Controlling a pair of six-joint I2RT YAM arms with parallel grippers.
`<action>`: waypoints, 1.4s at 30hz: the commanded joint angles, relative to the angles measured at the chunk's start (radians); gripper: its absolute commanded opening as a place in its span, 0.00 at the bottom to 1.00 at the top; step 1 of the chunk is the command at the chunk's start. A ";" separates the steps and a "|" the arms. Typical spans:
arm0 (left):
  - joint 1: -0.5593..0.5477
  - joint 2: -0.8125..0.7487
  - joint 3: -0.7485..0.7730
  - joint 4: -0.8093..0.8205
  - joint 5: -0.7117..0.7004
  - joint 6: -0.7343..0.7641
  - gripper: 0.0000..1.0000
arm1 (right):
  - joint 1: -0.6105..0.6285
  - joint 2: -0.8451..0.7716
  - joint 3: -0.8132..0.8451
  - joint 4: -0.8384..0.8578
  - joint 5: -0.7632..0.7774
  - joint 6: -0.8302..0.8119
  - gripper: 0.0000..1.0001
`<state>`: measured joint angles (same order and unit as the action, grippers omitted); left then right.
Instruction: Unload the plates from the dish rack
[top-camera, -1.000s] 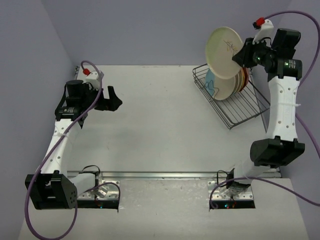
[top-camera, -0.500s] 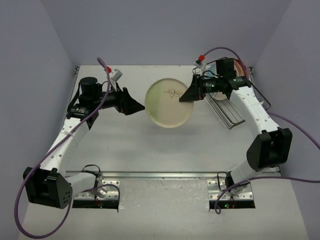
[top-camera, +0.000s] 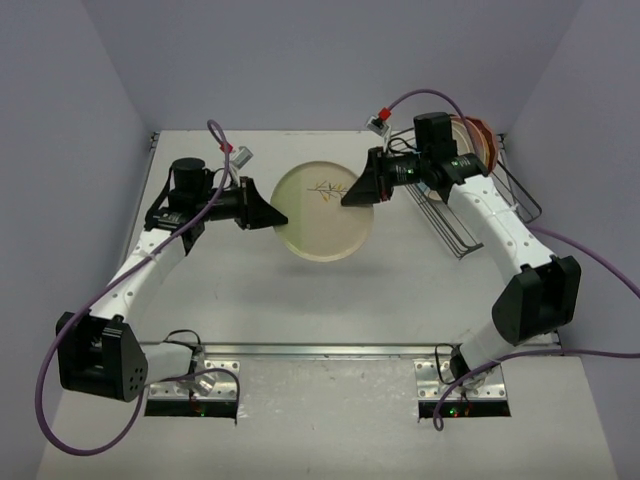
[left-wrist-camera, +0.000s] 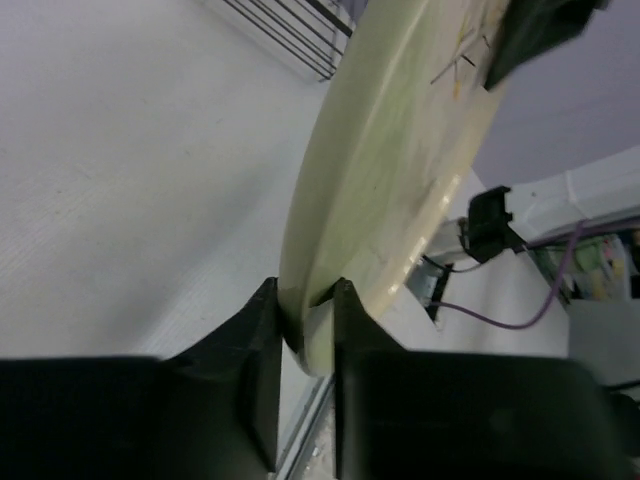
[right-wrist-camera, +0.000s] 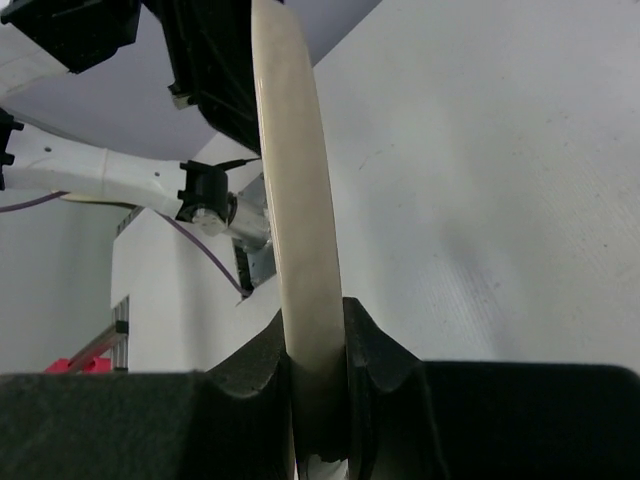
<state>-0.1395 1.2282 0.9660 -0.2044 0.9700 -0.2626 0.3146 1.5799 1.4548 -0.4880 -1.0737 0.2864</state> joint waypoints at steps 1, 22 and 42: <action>-0.002 -0.026 -0.031 0.151 0.140 -0.062 0.00 | 0.010 -0.015 0.049 0.124 -0.072 0.046 0.00; 0.505 0.375 0.103 0.386 0.222 -0.333 0.00 | -0.060 0.148 0.117 0.041 0.236 0.104 0.99; 0.628 0.932 0.416 0.577 -0.110 -0.514 0.00 | -0.103 -0.088 -0.024 -0.009 0.414 -0.014 0.99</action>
<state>0.4736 2.1498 1.3073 0.1884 0.8775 -0.6839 0.2153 1.5353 1.4437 -0.5104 -0.7100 0.3188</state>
